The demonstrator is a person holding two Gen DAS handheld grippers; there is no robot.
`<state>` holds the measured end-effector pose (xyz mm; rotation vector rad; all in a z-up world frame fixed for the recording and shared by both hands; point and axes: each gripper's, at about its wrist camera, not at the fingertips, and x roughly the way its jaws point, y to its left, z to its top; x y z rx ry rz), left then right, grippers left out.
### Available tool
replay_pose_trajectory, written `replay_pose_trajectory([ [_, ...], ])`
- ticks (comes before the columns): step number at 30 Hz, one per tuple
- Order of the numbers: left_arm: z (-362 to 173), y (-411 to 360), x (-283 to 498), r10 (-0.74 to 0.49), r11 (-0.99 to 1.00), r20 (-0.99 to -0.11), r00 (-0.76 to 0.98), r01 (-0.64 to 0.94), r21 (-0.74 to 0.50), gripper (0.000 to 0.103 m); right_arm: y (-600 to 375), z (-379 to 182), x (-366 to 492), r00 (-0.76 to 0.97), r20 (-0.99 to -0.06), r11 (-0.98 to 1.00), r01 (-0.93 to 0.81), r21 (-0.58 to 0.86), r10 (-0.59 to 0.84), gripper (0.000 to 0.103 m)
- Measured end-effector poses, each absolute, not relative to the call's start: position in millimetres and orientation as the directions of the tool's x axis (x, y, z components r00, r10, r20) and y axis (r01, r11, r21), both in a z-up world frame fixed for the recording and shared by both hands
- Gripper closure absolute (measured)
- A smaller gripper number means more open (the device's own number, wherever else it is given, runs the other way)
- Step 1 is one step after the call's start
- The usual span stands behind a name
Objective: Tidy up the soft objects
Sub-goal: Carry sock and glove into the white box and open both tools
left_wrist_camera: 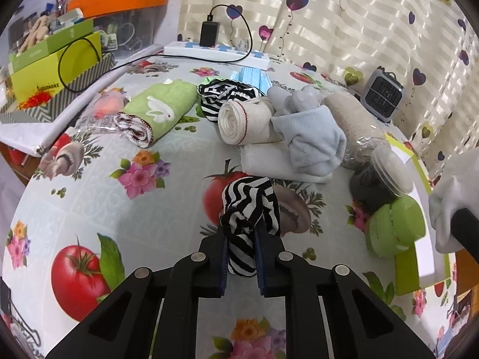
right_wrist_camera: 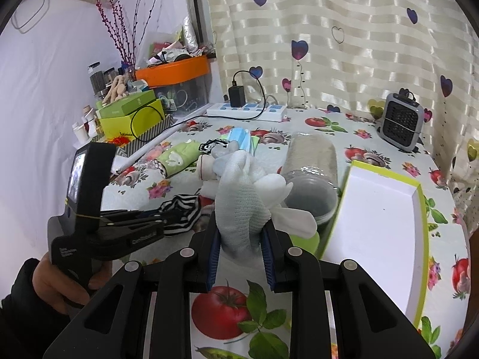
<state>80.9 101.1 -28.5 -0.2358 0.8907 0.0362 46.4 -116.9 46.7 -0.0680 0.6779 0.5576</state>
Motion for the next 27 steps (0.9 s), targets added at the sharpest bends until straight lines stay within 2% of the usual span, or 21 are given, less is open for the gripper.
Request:
replay_pose_trajectory([
  [13, 18, 81, 60, -0.089, 0.978, -0.717, 0.692, -0.076, -0.195, 0.089, -165, 53, 42, 0.688, -0.588, 0.892, -0.43, 0.141, 0.425, 0.077],
  [27, 62, -4, 61, -0.245, 0.968, -0.646, 0.722, 0.146, -0.204, 0.089, -234, 36, 53, 0.713, -0.627, 0.948, -0.271, 0.167, 0.314, 0.077],
])
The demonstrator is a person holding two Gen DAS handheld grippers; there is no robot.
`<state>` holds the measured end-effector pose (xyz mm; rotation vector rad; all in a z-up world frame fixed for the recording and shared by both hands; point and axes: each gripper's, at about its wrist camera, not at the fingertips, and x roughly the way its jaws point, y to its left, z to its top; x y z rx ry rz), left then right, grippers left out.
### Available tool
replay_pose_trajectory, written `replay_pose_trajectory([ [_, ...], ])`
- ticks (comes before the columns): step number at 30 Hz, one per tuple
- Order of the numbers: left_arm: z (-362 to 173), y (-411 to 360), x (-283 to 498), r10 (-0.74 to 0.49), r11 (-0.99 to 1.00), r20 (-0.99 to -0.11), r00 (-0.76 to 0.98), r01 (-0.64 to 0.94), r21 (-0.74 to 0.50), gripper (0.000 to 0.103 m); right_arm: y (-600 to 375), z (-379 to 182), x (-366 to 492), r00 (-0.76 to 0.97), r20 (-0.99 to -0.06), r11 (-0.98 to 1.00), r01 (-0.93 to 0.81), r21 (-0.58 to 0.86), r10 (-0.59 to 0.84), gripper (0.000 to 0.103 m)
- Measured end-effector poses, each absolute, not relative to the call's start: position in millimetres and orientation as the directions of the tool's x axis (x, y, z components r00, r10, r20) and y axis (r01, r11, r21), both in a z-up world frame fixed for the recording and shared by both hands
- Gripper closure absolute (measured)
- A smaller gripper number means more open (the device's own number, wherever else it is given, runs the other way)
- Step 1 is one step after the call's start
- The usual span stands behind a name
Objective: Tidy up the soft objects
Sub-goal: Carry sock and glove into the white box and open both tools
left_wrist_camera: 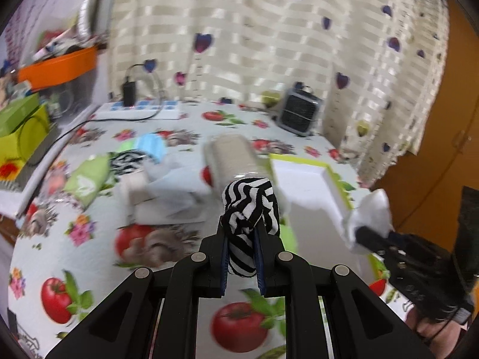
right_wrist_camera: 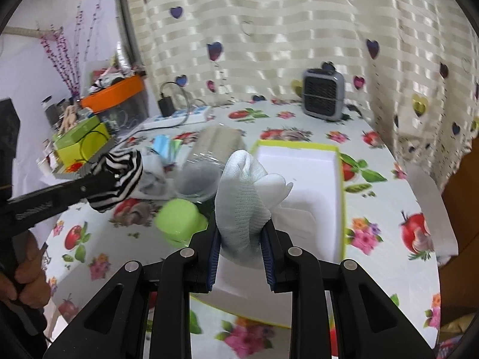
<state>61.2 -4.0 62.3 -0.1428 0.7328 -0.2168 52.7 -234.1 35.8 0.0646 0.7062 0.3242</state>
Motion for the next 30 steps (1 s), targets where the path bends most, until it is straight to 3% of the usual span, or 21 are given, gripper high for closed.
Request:
replay_pose_trajectory([
  [15, 31, -104, 80, -0.388, 0.913, -0.707, 0.591, 0.35, -0.209, 0.089, -270, 0, 71, 0.636, -0.718, 0.958, -0.223, 0.18, 0.283, 0.075],
  [20, 15, -119, 91, -0.4, 0.903, -0.731, 0.553, 0.372, -0.212, 0.089, -271, -5, 73, 0.62, -0.731, 0.956, -0.241, 0.17, 0.286, 0.067],
  [22, 9, -122, 95, -0.406, 0.9, -0.738, 0.539, 0.376, -0.221, 0.087, -271, -5, 73, 0.619, -0.734, 0.957, -0.244, 0.157, 0.278, 0.061],
  [30, 7, -121, 96, -0.419, 0.894, -0.736, 0.531, 0.381, -0.235, 0.077, -274, 4, 66, 0.64, -0.718, 0.959, -0.241, 0.149, 0.273, 0.061],
])
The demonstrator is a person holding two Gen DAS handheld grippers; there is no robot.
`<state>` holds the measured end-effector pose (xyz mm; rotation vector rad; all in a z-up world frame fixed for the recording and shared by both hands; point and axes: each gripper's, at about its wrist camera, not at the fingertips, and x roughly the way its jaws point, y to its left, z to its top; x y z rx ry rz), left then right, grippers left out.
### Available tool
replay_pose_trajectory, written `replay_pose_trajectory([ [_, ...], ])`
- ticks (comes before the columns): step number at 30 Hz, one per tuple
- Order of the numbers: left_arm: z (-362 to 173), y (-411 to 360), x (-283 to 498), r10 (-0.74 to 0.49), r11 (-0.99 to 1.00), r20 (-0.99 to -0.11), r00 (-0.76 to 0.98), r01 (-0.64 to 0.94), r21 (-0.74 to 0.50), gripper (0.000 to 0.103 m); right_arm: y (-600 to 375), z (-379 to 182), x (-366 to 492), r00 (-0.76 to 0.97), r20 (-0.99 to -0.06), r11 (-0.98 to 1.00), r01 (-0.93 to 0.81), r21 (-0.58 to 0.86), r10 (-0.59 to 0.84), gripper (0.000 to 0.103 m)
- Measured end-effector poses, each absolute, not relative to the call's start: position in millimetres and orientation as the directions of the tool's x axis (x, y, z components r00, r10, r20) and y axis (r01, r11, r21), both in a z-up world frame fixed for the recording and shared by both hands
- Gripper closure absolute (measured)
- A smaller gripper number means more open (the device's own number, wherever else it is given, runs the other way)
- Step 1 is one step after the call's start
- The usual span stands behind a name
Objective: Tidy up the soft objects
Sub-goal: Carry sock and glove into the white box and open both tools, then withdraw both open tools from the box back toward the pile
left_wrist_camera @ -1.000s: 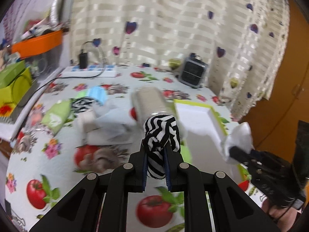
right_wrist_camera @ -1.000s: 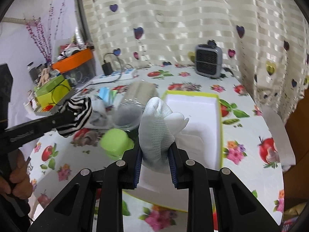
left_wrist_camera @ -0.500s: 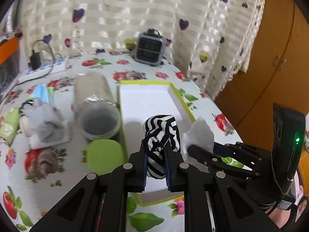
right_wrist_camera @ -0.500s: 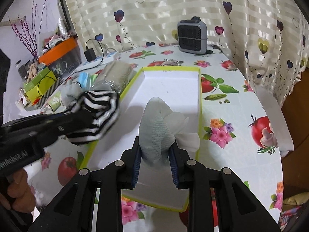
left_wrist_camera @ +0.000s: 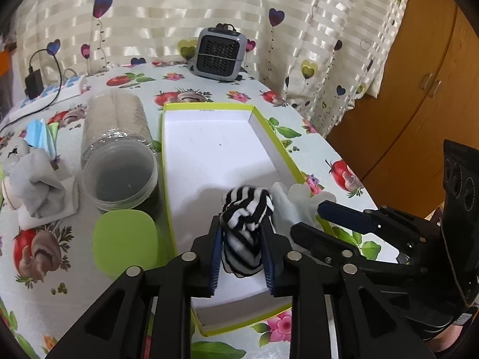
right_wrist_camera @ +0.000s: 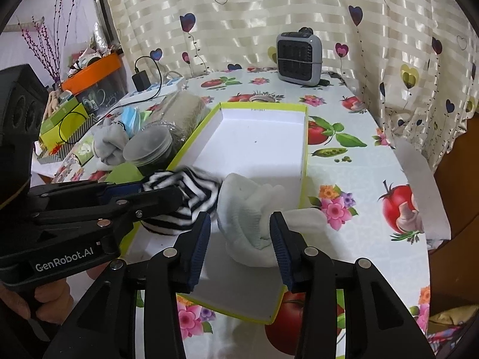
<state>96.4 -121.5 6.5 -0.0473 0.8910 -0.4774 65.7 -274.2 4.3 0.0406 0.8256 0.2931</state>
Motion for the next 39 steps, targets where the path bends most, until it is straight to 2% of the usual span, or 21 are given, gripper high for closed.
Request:
replay_pose_trajectory([
  [21, 33, -96, 48, -0.396, 0.91, -0.697, 0.597, 0.356, -0.213, 0.075, -275, 35, 24, 0.684, -0.68, 0.962, -0.24, 0.13, 0.263, 0.061],
  [39, 40, -23, 13, -0.29, 0.957, -0.677, 0.677, 0.186, -0.223, 0.075, -233, 47, 4, 0.664, -0.665, 0.927, -0.355, 0.122, 0.342, 0.061],
])
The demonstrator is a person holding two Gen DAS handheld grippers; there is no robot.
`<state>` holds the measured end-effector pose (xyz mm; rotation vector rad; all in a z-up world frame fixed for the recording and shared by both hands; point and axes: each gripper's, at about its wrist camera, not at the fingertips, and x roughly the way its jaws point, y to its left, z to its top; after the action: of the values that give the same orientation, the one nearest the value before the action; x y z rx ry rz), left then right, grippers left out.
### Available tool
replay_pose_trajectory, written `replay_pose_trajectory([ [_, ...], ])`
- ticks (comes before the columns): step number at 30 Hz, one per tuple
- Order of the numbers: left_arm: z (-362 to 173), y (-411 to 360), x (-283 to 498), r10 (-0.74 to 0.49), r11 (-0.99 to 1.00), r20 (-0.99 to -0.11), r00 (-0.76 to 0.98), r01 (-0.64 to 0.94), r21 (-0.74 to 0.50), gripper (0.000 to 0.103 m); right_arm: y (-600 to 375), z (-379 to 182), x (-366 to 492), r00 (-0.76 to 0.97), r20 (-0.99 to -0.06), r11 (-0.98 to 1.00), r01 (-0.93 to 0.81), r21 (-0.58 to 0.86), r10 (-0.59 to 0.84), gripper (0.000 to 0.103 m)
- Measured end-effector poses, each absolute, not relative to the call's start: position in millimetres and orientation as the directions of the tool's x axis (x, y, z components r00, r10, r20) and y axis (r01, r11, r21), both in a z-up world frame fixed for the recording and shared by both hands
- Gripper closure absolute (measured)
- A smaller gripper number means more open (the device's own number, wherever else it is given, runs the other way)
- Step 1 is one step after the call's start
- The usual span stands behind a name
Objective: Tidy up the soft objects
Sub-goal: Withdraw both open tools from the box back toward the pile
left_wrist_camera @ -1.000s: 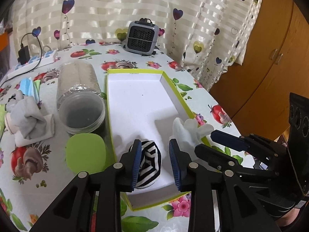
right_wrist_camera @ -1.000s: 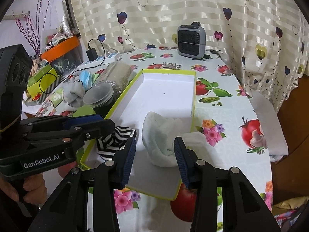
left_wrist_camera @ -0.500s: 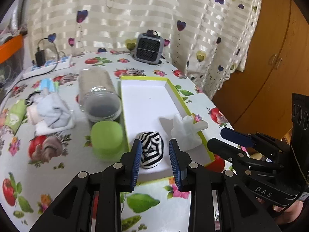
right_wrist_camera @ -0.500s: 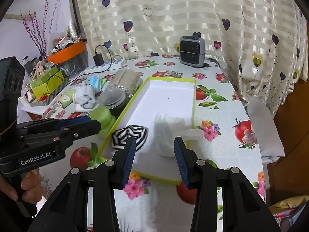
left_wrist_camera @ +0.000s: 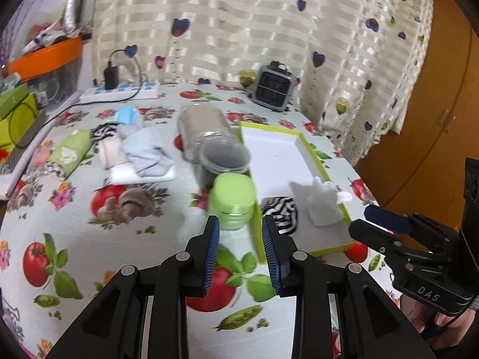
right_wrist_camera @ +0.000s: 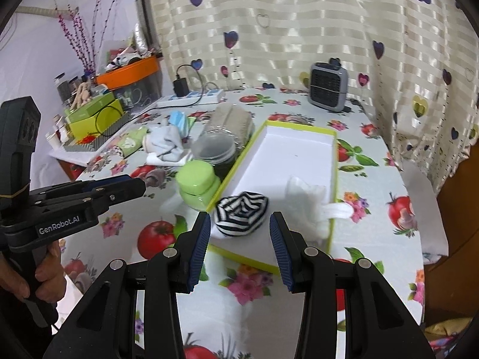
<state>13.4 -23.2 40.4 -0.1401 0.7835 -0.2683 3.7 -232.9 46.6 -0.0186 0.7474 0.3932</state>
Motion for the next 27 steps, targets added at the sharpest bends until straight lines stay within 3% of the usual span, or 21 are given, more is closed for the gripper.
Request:
replay_pose_trajectory([
  [27, 4, 69, 40, -0.155, 0.962, -0.726, 0.67, -0.064, -0.264, 0.075, -184, 50, 40, 0.624, -0.646, 0.872, -0.47, 0.141, 0.44, 0.057],
])
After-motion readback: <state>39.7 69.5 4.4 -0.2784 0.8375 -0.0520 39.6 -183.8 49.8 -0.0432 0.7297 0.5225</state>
